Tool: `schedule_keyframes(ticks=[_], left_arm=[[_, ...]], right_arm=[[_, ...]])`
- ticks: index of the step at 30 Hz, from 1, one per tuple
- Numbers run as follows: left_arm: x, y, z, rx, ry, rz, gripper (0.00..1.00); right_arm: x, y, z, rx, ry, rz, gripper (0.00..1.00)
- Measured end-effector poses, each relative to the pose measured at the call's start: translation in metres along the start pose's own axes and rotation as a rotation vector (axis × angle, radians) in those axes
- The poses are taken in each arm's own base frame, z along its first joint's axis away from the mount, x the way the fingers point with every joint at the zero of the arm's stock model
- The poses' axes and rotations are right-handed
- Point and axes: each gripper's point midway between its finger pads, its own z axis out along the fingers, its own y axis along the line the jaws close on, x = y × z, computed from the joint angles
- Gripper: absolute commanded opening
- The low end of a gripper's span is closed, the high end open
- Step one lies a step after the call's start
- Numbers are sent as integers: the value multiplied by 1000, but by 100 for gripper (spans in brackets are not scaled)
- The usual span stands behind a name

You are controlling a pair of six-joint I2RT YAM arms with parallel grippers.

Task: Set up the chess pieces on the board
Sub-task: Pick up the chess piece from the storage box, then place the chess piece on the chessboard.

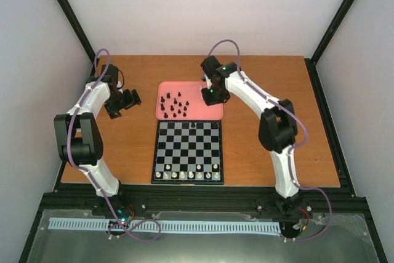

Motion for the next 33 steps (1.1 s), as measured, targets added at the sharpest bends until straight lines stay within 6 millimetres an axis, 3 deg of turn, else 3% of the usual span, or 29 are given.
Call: schedule_keyframes(ticks=[3,6,12,14,18,33], left_arm=[[0,1,0,-4,-1,0,100],[0,1,0,-6,-1,0,100],[-1,2,-3,-11,-12,2,100],[0,3,-4,-13,-14,2,100],[2,4,-4,-18,-15,2,100],[3,8,-7,-29,-33,8,100]], right_arm=[[36,33,-37,-29,-9,-61,8],[85,62,-52,-61,22,-123,8],[180,80,-27,-43,185,-211,8],[200,82,-21,-33,221,-228,8],[219,90,-22,-57,218,-257,8],[247,119,-17,-152,191,-348,8]])
